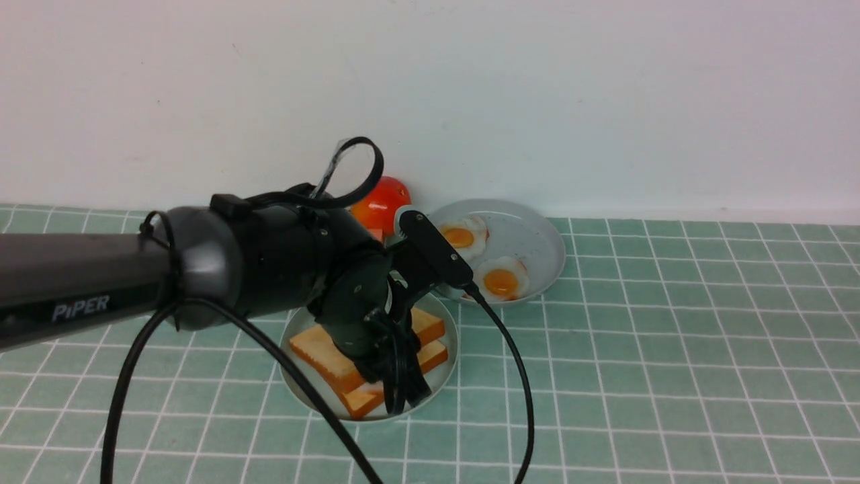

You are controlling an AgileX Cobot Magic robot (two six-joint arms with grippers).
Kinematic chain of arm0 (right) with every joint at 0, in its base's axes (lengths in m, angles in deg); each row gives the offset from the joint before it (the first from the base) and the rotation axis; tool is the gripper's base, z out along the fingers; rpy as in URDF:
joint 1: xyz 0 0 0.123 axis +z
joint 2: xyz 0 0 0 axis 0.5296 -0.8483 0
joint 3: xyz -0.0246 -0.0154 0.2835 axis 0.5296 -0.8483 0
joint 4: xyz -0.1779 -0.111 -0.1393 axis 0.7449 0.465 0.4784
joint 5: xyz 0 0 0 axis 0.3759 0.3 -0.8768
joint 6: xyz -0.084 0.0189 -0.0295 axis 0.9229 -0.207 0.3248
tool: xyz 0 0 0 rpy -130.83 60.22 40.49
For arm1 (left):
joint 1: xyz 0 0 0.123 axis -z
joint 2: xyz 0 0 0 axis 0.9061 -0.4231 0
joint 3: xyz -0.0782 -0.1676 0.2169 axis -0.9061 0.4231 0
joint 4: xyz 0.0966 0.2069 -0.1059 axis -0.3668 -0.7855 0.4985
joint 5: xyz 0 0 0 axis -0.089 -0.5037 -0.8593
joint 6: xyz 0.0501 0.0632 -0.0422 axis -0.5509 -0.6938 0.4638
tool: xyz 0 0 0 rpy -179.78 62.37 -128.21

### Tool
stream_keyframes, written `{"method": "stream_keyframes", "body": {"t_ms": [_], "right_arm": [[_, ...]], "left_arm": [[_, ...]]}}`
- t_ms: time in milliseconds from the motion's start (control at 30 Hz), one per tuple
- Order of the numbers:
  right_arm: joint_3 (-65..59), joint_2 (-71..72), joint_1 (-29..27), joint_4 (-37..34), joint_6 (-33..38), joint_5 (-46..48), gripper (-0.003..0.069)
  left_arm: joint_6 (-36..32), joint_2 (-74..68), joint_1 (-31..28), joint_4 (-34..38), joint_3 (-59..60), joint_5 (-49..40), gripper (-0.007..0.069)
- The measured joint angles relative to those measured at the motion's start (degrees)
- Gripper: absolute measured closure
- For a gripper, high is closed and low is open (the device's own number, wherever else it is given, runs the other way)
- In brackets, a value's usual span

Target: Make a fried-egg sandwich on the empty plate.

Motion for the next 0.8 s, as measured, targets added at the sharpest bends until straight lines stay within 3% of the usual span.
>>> {"method": "stream_keyframes", "body": {"t_ms": [167, 300, 433, 600, 800], "right_arm": [[0.0, 0.0, 0.0, 0.0, 0.0, 0.0, 0.0595], [0.0, 0.0, 0.0, 0.0, 0.0, 0.0, 0.0592], [0.0, 0.1, 0.0, 0.3, 0.0, 0.0, 0.0585], [0.0, 2.2, 0.0, 3.3, 0.0, 1.5, 0.0585], [0.0, 7.3, 0.0, 9.5, -2.2, 3.5, 0.0585]], "left_arm": [[0.2, 0.4, 0.0, 1.6, 0.0, -0.9, 0.0222], [1.3, 5.0, 0.5, 3.4, 0.0, -3.7, 0.0223], [6.9, 14.4, 1.7, 6.0, 0.1, -5.7, 0.0354], [13.3, 33.9, 2.1, 7.9, 6.1, -2.8, 0.0624], [16.4, 56.3, 2.1, 10.4, 23.6, 9.0, 0.0638]]}}
